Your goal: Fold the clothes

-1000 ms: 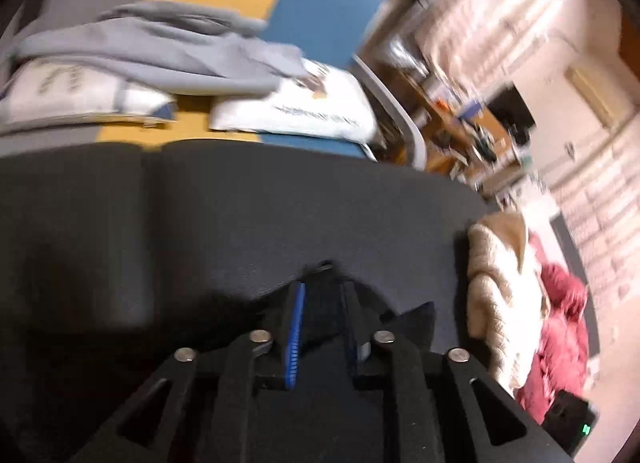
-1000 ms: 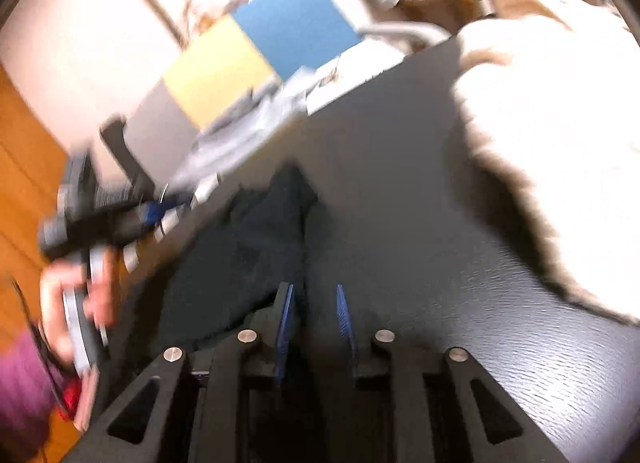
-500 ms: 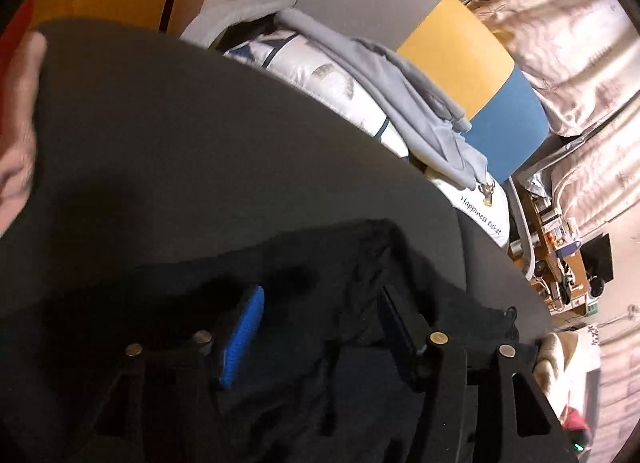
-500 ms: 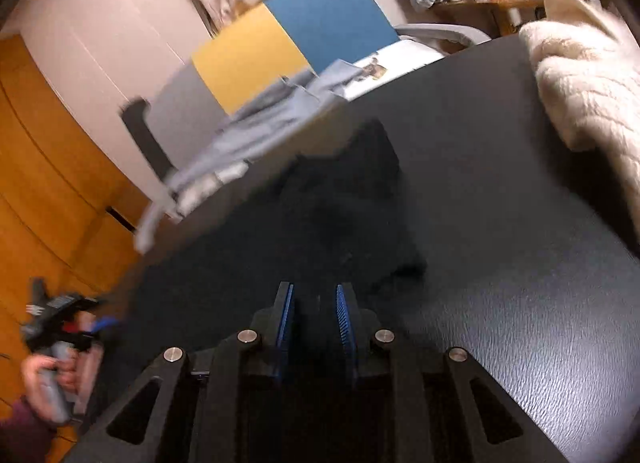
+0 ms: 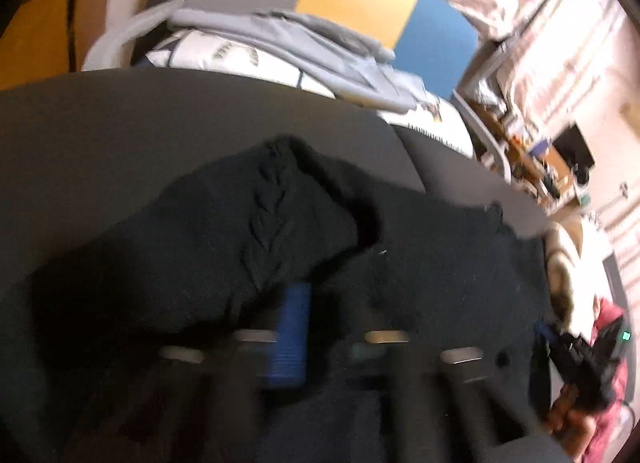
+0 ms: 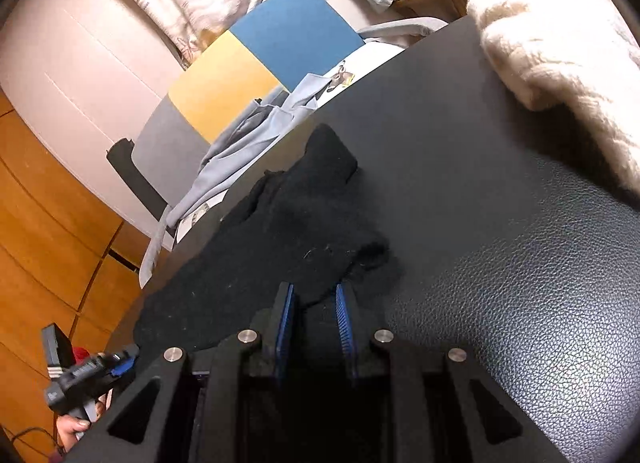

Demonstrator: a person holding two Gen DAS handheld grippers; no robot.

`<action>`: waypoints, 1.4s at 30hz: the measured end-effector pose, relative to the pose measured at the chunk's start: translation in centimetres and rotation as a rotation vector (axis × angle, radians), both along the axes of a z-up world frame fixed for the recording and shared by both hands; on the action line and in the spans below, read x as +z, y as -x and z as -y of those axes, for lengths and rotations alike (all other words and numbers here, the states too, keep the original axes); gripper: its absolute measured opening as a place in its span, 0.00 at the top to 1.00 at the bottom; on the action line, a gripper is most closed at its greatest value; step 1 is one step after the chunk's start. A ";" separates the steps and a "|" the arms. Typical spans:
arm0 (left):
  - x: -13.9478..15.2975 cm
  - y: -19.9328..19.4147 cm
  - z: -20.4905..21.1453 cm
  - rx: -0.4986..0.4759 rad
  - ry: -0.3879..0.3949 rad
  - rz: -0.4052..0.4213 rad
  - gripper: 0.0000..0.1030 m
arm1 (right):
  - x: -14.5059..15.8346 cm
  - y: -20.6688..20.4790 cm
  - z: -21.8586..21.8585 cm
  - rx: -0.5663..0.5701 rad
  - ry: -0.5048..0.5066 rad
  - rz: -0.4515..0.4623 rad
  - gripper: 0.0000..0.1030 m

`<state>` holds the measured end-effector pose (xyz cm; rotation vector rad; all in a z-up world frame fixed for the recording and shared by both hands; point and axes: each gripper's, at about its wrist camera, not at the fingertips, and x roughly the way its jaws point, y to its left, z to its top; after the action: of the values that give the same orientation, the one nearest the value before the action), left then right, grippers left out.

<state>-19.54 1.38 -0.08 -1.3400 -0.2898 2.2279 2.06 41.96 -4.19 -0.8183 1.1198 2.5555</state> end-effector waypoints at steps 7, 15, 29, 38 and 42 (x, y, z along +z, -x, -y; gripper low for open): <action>3.1 0.8 3.0 0.083 -0.152 -0.001 0.92 | -0.1 -0.6 -0.7 -0.019 0.015 -0.008 0.79; 1.7 1.4 3.8 0.104 -0.020 0.018 0.92 | 0.0 -0.7 -0.9 -0.022 0.018 -0.009 0.79; 1.8 0.0 4.9 0.296 0.071 -0.065 0.63 | 1.3 -1.7 -2.0 -0.020 0.016 0.041 0.78; 2.0 -4.5 -2.9 0.115 0.029 -0.192 0.35 | 1.9 3.2 0.0 0.078 -0.176 0.203 0.77; -1.7 -4.9 -5.2 0.069 0.125 -0.179 0.35 | 1.6 3.6 -0.4 0.001 -0.240 0.239 0.81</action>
<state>-14.64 6.57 -1.81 -1.1979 -0.1355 2.4396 -1.56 42.37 -2.58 -1.0253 0.7264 2.4484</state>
